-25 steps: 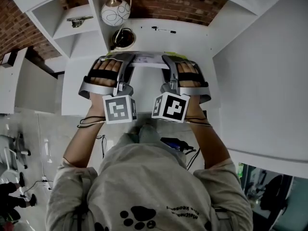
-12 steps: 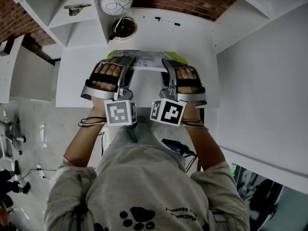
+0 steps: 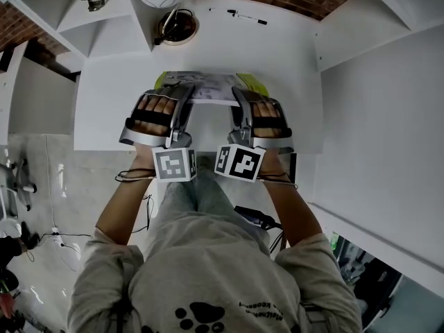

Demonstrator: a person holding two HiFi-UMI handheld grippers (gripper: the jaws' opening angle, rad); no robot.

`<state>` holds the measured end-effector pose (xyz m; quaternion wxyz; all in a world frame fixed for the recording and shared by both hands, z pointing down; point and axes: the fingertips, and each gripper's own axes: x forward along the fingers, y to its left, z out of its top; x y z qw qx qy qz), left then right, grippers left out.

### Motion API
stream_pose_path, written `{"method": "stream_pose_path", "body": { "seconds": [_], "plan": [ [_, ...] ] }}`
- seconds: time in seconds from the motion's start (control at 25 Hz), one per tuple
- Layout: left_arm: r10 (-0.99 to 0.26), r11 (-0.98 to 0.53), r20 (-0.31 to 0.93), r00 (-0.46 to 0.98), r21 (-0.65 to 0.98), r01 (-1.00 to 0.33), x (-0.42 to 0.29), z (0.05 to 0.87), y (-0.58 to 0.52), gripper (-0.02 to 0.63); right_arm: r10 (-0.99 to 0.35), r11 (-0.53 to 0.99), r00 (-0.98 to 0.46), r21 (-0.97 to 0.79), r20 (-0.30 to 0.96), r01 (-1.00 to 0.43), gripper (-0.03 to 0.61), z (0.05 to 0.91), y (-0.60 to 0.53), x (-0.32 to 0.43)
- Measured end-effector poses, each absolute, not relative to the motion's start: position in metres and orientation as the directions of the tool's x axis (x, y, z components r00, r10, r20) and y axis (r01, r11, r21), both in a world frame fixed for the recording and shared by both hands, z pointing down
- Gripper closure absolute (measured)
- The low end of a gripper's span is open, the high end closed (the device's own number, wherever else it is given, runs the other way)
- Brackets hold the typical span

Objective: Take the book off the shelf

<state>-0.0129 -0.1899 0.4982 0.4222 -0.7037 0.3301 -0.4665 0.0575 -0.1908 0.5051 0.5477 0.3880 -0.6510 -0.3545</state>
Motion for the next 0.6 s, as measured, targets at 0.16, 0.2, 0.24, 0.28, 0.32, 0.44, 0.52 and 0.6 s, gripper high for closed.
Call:
{"method": "stream_pose_path", "body": {
  "seconds": [0.16,0.2,0.24,0.28,0.32,0.44,0.52,0.6],
  "plan": [
    [-0.847,-0.451,0.403,0.346,-0.89,-0.065,-0.012,0.522,-0.191,0.524,-0.881,0.473,-0.097,0.872,0.464,-0.123,0.494,0.53,-0.191,0.058],
    [-0.844,-0.457,0.41,0.346,-0.887,-0.063,-0.012,0.529,-0.191,0.523,-0.877,0.48,-0.098,0.868,0.471,-0.125,0.494,0.536,-0.191,0.058],
    [-0.841,-0.461,0.415,0.347,-0.885,-0.061,-0.012,0.535,-0.191,0.523,-0.873,0.488,-0.098,0.864,0.478,-0.125,0.494,0.542,-0.191,0.058],
    [-0.839,-0.466,0.419,0.348,-0.883,-0.059,-0.012,0.541,-0.191,0.523,-0.868,0.496,-0.099,0.86,0.487,-0.123,0.494,0.549,-0.191,0.058],
    [-0.836,-0.47,0.423,0.349,-0.881,-0.058,-0.013,0.547,-0.19,0.523,-0.863,0.504,-0.1,0.855,0.495,-0.12,0.494,0.555,-0.19,0.058],
    [-0.827,-0.487,0.439,0.35,-0.871,-0.059,-0.014,0.565,-0.188,0.523,-0.849,0.528,-0.101,0.842,0.519,-0.109,0.494,0.572,-0.187,0.057],
    [-0.818,-0.505,0.457,0.351,-0.861,-0.057,-0.015,0.576,-0.186,0.523,-0.838,0.545,-0.1,0.831,0.537,-0.107,0.494,0.583,-0.184,0.056],
    [-0.805,-0.526,0.478,0.351,-0.849,-0.048,-0.016,0.587,-0.183,0.523,-0.826,0.564,-0.098,0.819,0.556,-0.105,0.494,0.593,-0.181,0.055]
  ]
}}
